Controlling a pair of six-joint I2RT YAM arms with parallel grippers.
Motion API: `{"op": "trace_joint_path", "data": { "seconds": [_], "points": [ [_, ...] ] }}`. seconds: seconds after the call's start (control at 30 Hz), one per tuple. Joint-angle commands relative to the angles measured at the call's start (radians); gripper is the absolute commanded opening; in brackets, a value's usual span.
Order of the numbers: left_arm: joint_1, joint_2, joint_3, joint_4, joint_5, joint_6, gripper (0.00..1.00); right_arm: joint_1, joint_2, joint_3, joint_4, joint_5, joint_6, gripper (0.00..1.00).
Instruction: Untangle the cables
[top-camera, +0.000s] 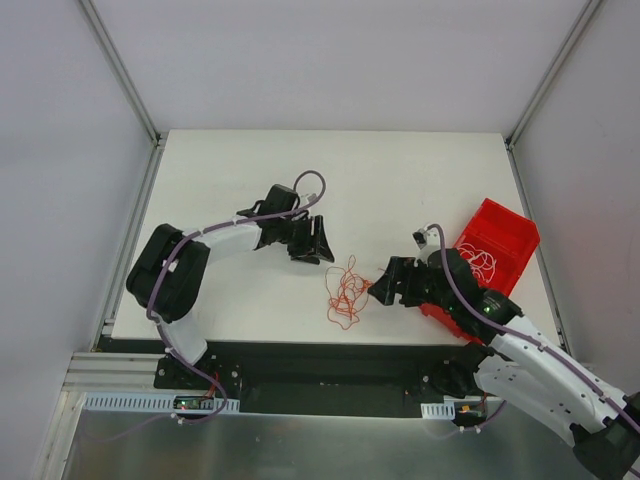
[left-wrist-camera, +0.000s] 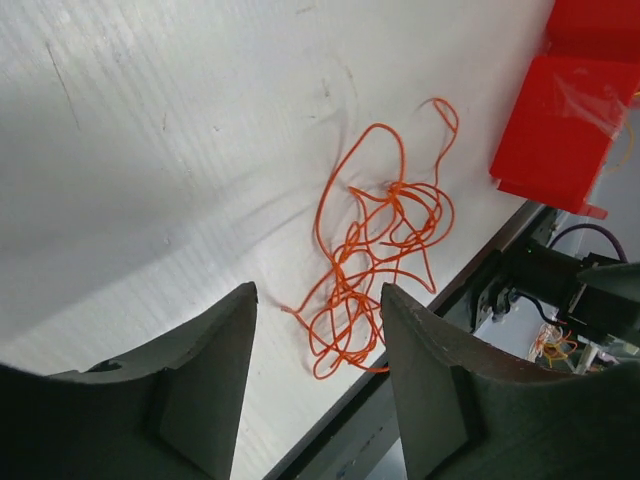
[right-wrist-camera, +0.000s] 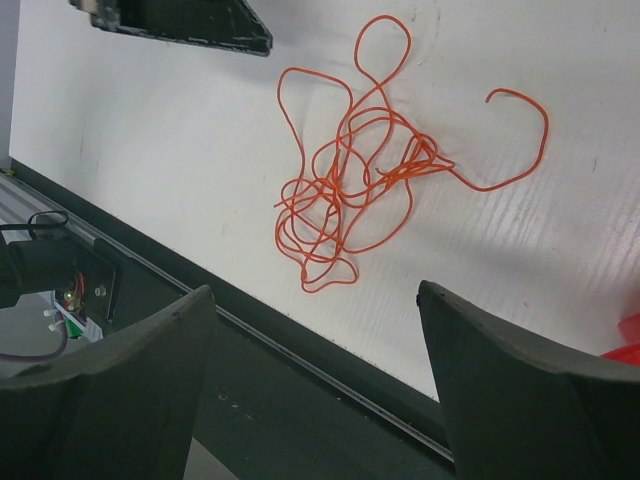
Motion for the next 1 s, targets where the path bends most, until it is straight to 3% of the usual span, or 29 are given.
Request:
{"op": "trace_joint_path", "data": {
  "seconds": [0.0,0.1,0.3,0.57,0.73,0.97],
  "points": [
    [-0.040,0.092,0.005,0.015,-0.017,-0.010,0.47,-0.001,0.000,0.032,-0.003,0.019,-0.001,0.84],
    [-0.067,0.111,-0.035,0.084,-0.006,-0.033,0.37,-0.001,-0.018,0.021,-0.014,0.039,0.002,0.84],
    [-0.092,0.002,-0.128,0.128,-0.096,-0.063,0.00,0.000,0.022,-0.027,0.066,0.050,-0.010,0.84],
    [-0.106,-0.309,-0.187,0.102,-0.115,-0.139,0.00,0.031,0.360,0.042,0.258,0.002,0.120,0.71],
    [-0.109,-0.440,-0.172,0.061,-0.095,-0.160,0.00,0.086,0.522,0.203,0.285,0.066,0.094,0.73],
    [-0.110,-0.533,-0.042,-0.007,-0.028,-0.157,0.00,0.092,0.781,0.234,0.505,0.053,0.183,0.76]
  ]
}}
